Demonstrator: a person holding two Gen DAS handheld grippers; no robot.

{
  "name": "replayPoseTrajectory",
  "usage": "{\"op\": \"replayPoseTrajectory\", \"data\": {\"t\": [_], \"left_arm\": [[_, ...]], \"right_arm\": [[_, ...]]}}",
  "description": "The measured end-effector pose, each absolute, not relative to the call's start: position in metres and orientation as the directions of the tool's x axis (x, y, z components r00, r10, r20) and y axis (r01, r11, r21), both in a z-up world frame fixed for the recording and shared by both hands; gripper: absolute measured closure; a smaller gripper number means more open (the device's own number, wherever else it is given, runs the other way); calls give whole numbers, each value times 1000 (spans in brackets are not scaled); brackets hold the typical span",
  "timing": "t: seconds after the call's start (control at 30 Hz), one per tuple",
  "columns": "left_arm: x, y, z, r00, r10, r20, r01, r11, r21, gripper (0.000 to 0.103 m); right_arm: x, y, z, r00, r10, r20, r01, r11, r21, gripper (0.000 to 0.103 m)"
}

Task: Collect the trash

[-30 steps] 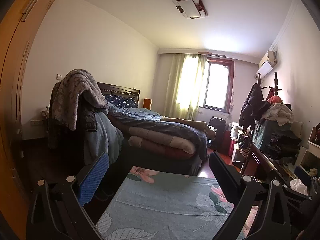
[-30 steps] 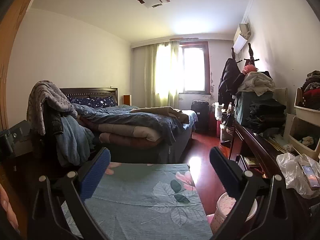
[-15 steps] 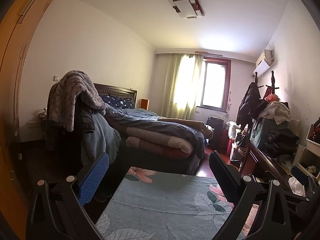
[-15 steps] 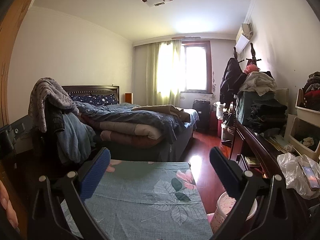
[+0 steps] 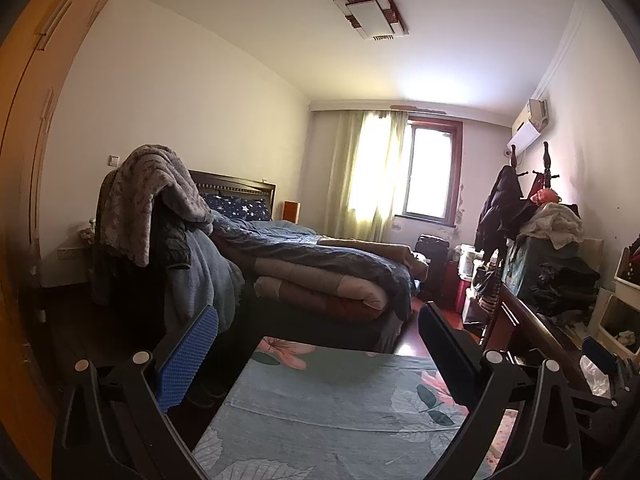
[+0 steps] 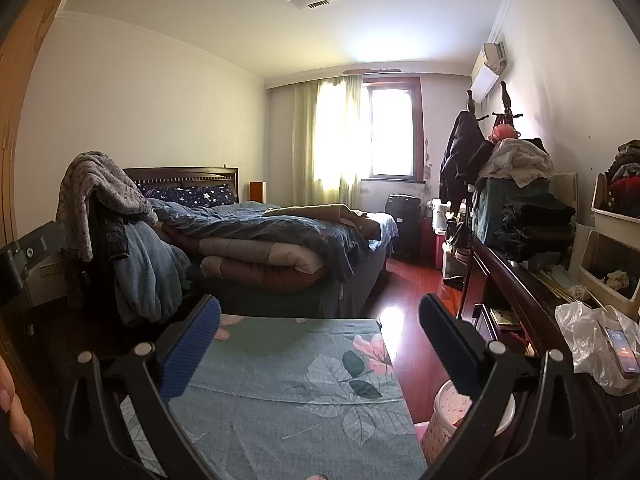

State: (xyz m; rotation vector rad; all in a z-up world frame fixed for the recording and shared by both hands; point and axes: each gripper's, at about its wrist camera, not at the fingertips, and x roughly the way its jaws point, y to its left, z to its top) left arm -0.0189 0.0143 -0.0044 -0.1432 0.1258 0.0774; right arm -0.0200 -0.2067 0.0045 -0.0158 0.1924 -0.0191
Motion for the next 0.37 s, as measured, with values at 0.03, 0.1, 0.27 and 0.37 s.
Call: {"op": "replayPoseTrajectory", "data": {"t": [0.03, 0.1, 0.27, 0.37], "left_arm": [[-18, 14, -5, 989, 69, -133, -87, 987, -136, 4], [-16, 14, -5, 988, 60, -143, -79, 988, -134, 4], [-12, 15, -6, 987, 39, -154, -61, 988, -142, 4], [-11, 12, -7, 987, 35, -154, -55, 990, -131, 4]], "right_arm": [[-20, -207, 4, 981, -20, -194, 17, 1000, -18, 3], [-19, -208, 2, 980, -21, -199, 18, 1000, -17, 3], [-18, -209, 0, 979, -20, -204, 18, 1000, -15, 3], [-18, -209, 0, 979, -21, -203, 18, 1000, -15, 3]]}}
